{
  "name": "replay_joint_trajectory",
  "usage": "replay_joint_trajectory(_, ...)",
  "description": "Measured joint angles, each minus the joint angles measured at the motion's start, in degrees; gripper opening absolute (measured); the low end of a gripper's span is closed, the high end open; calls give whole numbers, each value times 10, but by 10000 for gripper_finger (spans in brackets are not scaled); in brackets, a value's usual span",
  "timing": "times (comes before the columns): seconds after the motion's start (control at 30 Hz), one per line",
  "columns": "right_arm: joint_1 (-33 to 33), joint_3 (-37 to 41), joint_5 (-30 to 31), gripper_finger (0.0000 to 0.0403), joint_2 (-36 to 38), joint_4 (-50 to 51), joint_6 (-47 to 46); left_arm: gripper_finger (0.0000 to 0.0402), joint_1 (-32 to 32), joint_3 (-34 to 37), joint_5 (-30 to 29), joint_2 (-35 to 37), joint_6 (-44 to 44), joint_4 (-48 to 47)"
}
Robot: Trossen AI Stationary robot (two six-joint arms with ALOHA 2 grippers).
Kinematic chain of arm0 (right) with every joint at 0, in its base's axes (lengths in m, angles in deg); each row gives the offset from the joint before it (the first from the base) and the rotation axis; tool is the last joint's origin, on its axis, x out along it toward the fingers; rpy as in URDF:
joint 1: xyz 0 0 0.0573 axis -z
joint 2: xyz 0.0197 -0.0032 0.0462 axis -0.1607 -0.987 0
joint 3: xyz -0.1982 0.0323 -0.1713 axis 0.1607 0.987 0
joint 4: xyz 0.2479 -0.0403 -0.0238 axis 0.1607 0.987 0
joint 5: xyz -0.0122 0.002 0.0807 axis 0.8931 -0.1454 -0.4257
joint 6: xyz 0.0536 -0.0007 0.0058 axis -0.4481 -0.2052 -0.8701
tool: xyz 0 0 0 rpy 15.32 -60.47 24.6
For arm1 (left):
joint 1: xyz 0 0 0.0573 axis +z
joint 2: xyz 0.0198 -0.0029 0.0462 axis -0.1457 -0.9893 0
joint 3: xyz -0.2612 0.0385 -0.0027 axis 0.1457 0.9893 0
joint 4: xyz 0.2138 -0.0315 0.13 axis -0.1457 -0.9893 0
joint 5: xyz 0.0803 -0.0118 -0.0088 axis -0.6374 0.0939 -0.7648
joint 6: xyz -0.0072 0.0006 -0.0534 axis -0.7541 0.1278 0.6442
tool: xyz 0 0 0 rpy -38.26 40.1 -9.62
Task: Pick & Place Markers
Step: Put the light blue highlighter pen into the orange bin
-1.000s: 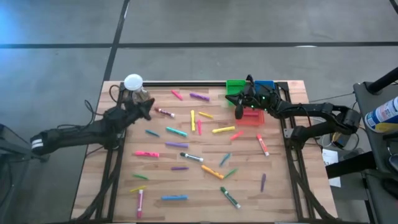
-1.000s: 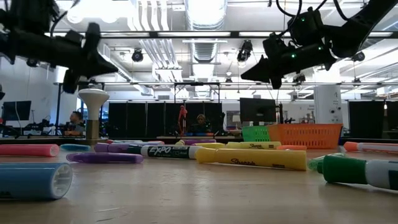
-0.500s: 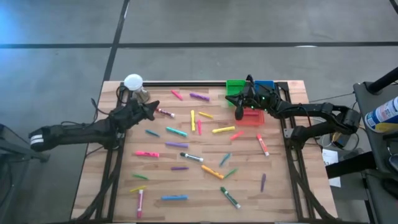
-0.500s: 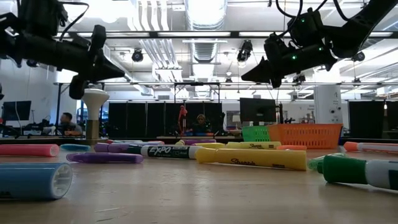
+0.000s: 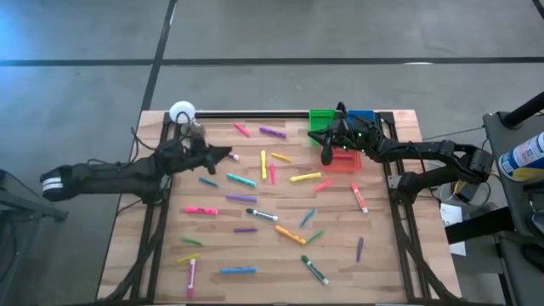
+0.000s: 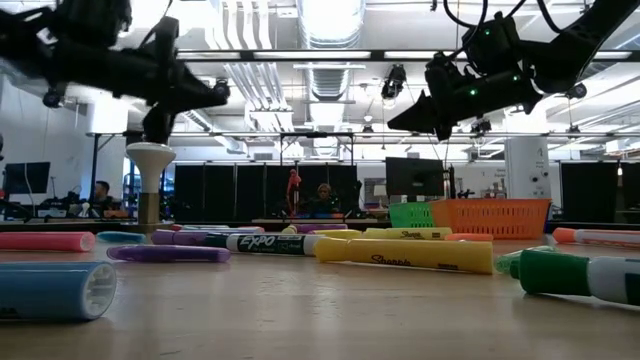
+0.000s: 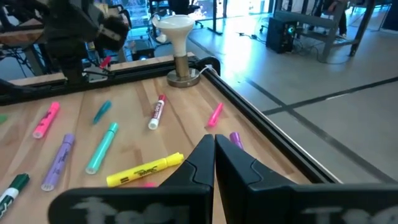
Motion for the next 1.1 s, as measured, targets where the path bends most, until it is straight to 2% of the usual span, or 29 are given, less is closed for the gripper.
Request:
replay_joint_trajectory(0.13,-8,0,0,8,1,2,2,0,1,-82,-11,-70,-50,-78)
replay_joint_trajectory(0.27,-19,2,0,8,1,4,6,0,7,-193,79,-154,-88,-249)
replay_joint_trajectory(0.33,-24,2,0,8,1,4,12,0,-3,-244,103,-194,-119,-323)
replay_joint_trajectory(0.4,-27,2,0,8,1,4,14,0,-18,-284,108,-229,-151,-381)
replay_joint_trajectory(0.5,-29,3,0,8,1,4,15,2,-32,-327,89,-279,-151,-448)
replay_joint_trajectory(0.73,-30,4,0,8,1,4,25,34,-44,-359,86,-376,-190,-514)
replay_joint_trajectory(0.9,-30,4,0,8,1,4,27,58,-44,-359,108,-409,-244,-516)
replay_joint_trajectory(1.1,-30,4,0,8,1,4,31,71,-44,-359,105,-446,-315,-521)
